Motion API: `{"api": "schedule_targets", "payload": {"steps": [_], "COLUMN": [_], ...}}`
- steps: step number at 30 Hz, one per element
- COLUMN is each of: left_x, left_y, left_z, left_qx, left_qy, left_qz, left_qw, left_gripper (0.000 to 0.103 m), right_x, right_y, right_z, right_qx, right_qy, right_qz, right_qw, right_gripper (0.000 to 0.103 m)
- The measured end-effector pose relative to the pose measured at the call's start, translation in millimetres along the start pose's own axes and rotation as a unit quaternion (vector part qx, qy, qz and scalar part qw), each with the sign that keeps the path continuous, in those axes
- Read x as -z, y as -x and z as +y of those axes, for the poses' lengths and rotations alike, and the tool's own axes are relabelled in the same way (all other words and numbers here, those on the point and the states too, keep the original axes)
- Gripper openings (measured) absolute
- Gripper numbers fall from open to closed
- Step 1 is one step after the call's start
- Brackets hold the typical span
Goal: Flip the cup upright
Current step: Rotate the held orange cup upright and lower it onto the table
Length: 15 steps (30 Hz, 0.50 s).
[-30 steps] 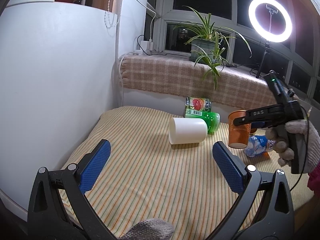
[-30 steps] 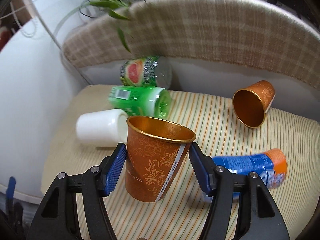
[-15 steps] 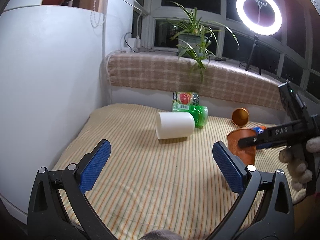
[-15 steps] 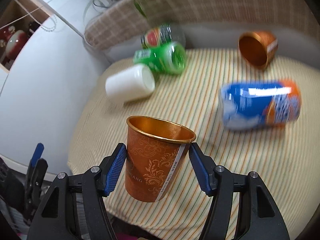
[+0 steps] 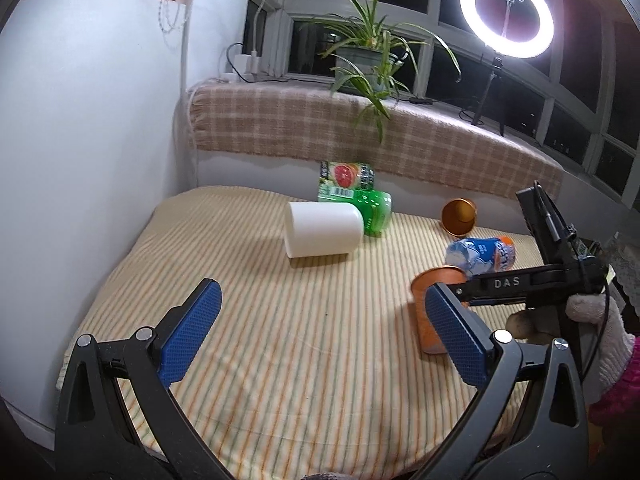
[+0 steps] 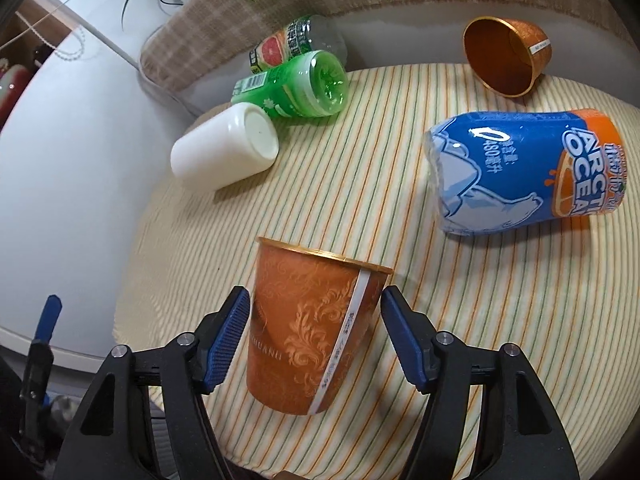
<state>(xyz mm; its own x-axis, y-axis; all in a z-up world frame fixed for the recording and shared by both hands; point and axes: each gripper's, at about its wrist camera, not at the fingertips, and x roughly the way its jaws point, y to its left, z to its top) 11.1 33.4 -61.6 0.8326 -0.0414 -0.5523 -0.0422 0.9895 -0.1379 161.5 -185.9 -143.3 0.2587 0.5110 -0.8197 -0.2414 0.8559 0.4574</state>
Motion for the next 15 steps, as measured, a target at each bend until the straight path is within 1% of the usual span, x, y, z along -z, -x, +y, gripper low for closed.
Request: {"api": "schedule_targets", "payload": {"steps": [4, 6, 8, 10, 13, 15], "left_x": [-1, -3, -6, -9, -12, -14], "left_y": [-8, -14, -22, -34, -51, -65], "left_z": [-5, -7, -10, -12, -18, -23], "left_qx": [0.022, 0.04, 0.068, 0.102, 0.134, 0.157], "left_qy": [-0.001, 0.002, 0.01, 0.022, 0.035, 0.042], "left_qz": [0.017, 0.03, 0.051, 0.076, 0.108, 0.13], "left_qw": [0.9996, 0.9987, 0.9963, 0.9916, 0.9844, 0.9781], "left_gripper": [0.103, 0.103, 0.103, 0.103, 0.103, 0.103], "right_x": [5, 10, 19, 32, 56, 70], "right_y": [14, 29, 45, 65, 90, 103], "right_z": [-7, -11, -15, -19, -29, -36], "right_qx": [-0.009, -0.019, -0.022, -0.012, 0.009, 0.022], "right_qy": [-0.009, -0.018, -0.022, -0.023, -0.031, -0.041], "right_qz": [-0.018, -0.039, -0.059, -0.088, -0.125, -0.142], "right_qw": [1.0, 0.999, 0.998, 0.996, 0.992, 0.989], "right_gripper": [0.072, 0.072, 0.072, 0.072, 0.073, 0.075]}}
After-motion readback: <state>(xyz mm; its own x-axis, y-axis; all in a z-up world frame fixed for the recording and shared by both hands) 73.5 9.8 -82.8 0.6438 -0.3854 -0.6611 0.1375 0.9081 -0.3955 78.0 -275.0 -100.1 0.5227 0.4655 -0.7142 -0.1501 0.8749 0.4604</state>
